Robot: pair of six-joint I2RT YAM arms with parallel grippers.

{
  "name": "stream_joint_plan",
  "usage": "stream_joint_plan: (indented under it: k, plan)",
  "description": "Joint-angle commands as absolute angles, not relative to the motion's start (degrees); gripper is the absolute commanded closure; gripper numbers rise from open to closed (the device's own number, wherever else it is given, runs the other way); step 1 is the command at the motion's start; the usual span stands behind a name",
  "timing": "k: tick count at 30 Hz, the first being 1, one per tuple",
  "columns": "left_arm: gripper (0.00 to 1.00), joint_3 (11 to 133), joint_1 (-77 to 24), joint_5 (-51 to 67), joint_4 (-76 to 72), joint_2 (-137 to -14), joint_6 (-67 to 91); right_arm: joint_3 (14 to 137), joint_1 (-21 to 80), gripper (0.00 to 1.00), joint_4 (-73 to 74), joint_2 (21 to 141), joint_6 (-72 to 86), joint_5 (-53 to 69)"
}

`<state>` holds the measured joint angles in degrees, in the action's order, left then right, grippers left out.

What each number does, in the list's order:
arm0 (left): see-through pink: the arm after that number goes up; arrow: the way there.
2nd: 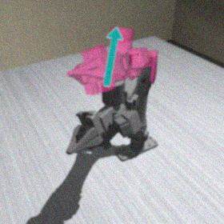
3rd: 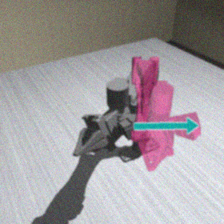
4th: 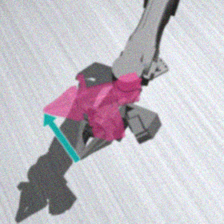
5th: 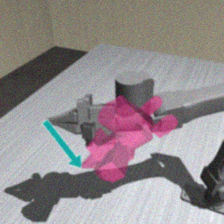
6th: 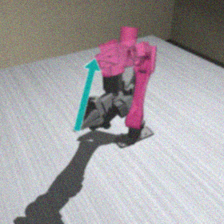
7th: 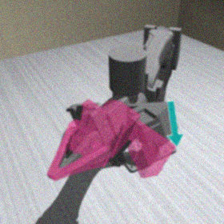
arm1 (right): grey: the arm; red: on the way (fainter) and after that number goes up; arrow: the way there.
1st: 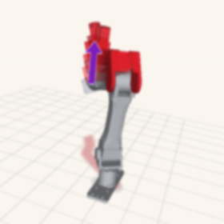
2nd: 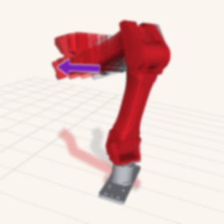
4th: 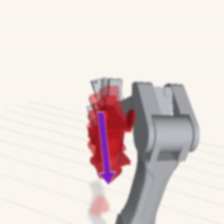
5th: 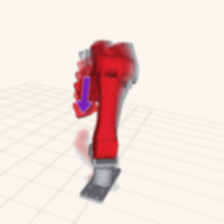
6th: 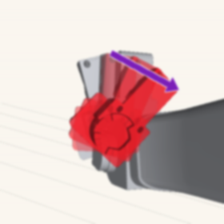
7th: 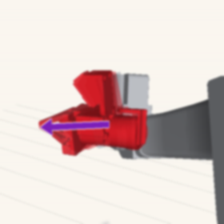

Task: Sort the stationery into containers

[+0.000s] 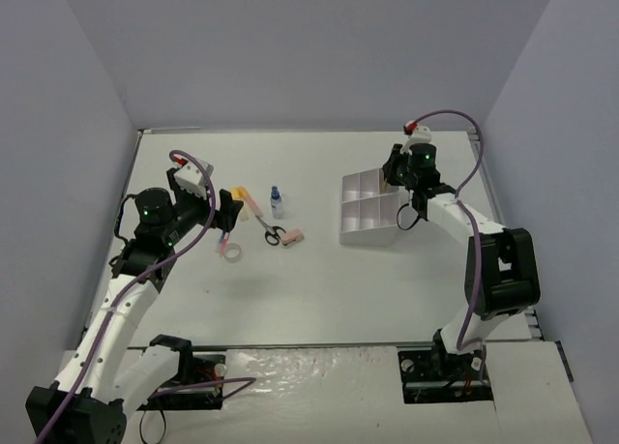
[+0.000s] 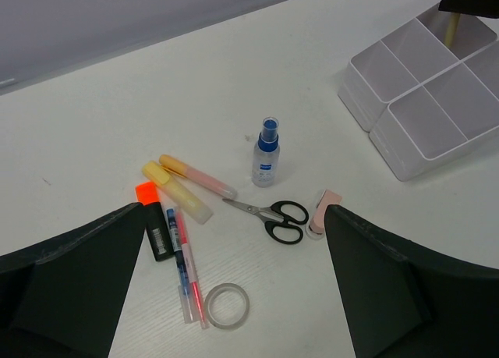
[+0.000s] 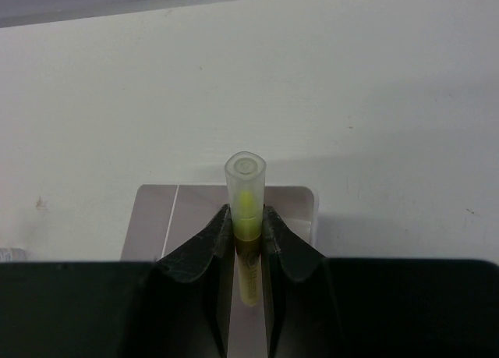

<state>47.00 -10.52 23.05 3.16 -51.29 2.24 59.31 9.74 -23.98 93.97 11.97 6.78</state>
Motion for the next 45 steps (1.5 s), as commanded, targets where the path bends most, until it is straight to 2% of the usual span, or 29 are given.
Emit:
stream_joint_plan:
  k: [1, 3, 9, 18, 25, 30, 33, 38, 41, 45]
  plan:
    - [0.03, 48.78, -10.03, 23.12, -0.89, -51.09, 1.23, 57.9, 10.02, 1.0, -30.15, 91.79, 12.16, 4.28]
    - [0.03, 48.85, -10.04, 23.19, -0.97, -51.24, 1.3, 57.74, 9.95, 0.99, -29.79, 92.52, 12.68, 4.94]
    - [0.03, 49.75, -10.01, 23.29, -0.88, -51.4, 0.86, 59.18, 10.02, 0.78, -27.72, 94.66, 13.46, 6.68]
    - [0.03, 50.17, -9.58, 23.12, -1.94, -51.24, 0.09, 61.84, 10.02, 0.6, -23.59, 94.61, 13.99, 7.39]
    - [0.03, 50.62, -9.58, 23.03, -2.2, -51.33, 0.09, 63.15, 9.93, 0.57, -22.29, 92.35, 14.06, 7.93]
    - [0.03, 50.45, -9.58, 23.12, -2.29, -51.33, 0.09, 70.07, 10.26, 0.56, -17.88, 90.38, 12.37, 10.14]
    - [0.03, 50.22, -9.56, 22.24, -1.86, -51.17, 0.52, 77.08, 12.87, 0.53, -9.75, 89.33, 6.24, 12.79]
    - [0.03, 49.51, -8.58, 20.09, -0.77, -51.22, 3.57, 82.45, 23.16, 0.49, -0.53, 90.56, -0.15, 16.4]
    - [0.04, 51.48, -8.32, 21.01, 7.93, -52.49, 0.91, 81.54, 25.64, 0.49, -0.26, 89.97, 0.3, 17.31]
    - [0.08, 60.26, -6.53, 17.19, 23.89, -58.26, -2.08, 82.19, 26.28, 0.49, -0.26, 89.02, 2.03, 17.23]
